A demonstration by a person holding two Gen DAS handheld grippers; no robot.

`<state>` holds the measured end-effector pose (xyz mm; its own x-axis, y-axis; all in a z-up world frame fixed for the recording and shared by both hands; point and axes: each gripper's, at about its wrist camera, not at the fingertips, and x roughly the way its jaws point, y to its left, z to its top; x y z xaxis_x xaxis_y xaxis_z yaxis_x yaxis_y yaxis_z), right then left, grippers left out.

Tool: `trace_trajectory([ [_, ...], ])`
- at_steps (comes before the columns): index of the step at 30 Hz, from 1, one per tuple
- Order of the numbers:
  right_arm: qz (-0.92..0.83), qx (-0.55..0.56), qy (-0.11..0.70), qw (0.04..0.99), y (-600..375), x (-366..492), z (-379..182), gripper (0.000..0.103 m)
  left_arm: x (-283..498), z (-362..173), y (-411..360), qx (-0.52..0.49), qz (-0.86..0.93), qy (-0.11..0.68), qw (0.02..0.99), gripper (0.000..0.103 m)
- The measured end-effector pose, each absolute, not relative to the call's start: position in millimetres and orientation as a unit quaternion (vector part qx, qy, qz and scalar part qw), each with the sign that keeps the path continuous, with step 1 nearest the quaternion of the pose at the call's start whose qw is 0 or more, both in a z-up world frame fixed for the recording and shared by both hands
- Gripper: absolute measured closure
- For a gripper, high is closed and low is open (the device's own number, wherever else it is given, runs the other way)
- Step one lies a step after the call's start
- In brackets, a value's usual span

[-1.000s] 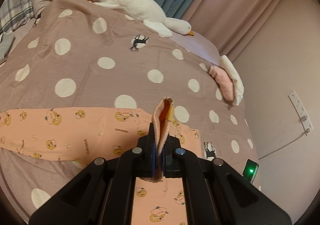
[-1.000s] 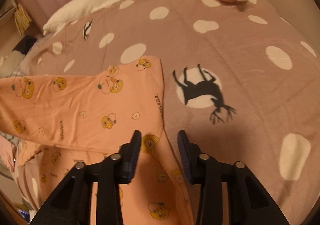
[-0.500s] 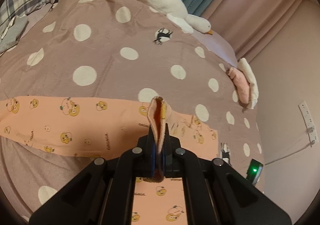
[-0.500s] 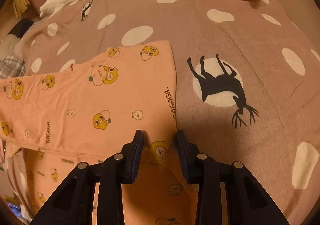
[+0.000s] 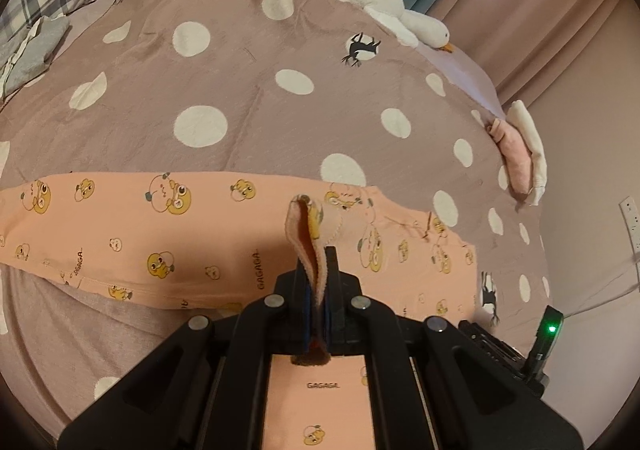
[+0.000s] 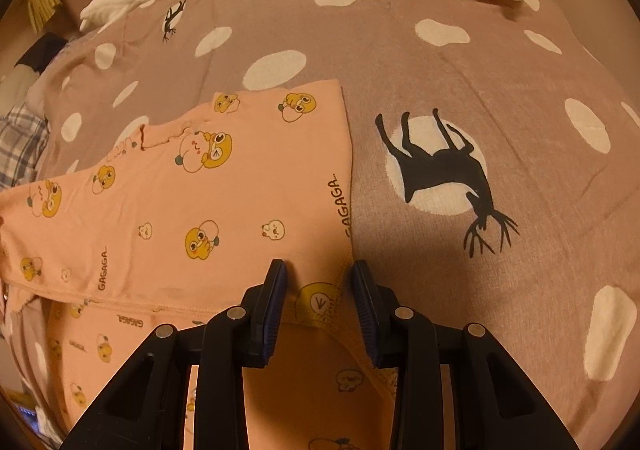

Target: Fold small clothes

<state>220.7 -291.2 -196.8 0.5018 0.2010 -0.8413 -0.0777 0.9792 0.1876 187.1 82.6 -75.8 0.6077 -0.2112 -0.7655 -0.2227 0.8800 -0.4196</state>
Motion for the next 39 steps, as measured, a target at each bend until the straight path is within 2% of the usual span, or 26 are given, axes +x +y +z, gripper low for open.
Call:
trace_trajectory([
  [39, 0.072, 0.052, 0.493, 0.866, -287.4, 221.5, -197.4, 0.067, 188.1, -156.0, 105.9, -0.237, 0.042, 0.512, 0.825, 0.097],
])
